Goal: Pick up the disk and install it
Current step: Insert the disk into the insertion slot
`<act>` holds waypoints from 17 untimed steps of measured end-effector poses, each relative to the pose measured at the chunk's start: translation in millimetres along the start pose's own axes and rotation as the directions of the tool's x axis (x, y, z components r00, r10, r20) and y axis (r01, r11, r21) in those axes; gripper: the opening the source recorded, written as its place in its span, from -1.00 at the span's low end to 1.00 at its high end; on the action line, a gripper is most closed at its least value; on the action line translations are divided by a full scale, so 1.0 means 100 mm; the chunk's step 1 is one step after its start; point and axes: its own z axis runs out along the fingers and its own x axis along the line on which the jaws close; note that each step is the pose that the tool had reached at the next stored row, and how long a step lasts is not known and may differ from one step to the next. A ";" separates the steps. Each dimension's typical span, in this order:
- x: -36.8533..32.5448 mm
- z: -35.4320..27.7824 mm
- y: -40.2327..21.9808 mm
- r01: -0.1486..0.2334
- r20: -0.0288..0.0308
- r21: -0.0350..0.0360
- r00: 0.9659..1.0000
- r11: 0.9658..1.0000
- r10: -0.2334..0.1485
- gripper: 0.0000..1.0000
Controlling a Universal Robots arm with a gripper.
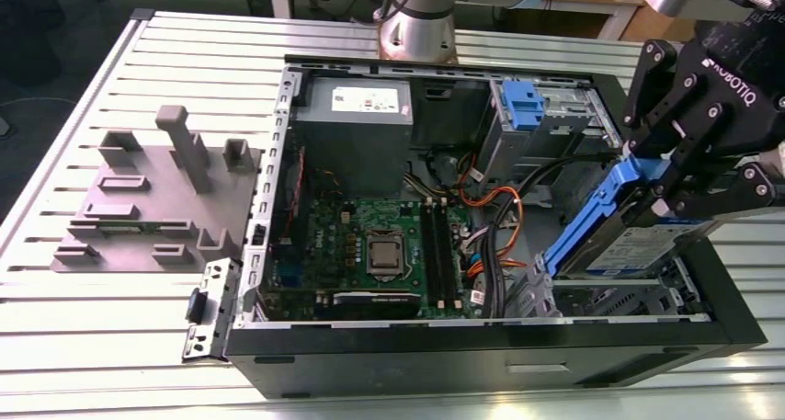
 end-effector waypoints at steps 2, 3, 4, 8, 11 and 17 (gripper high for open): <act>0.001 0.000 0.000 0.000 0.000 0.000 1.000 1.000 0.000 -0.27; 0.002 0.000 0.000 0.000 0.000 0.000 1.000 1.000 0.000 -0.27; 0.002 0.000 0.000 0.000 0.000 0.000 1.000 1.000 0.000 -0.27; 0.005 -0.002 0.000 0.000 -0.001 0.000 1.000 1.000 0.000 -0.25; 0.005 0.003 -0.001 0.000 0.000 0.000 1.000 1.000 0.000 0.00; 0.010 0.098 -0.001 0.000 0.000 0.000 1.000 1.000 0.000 0.00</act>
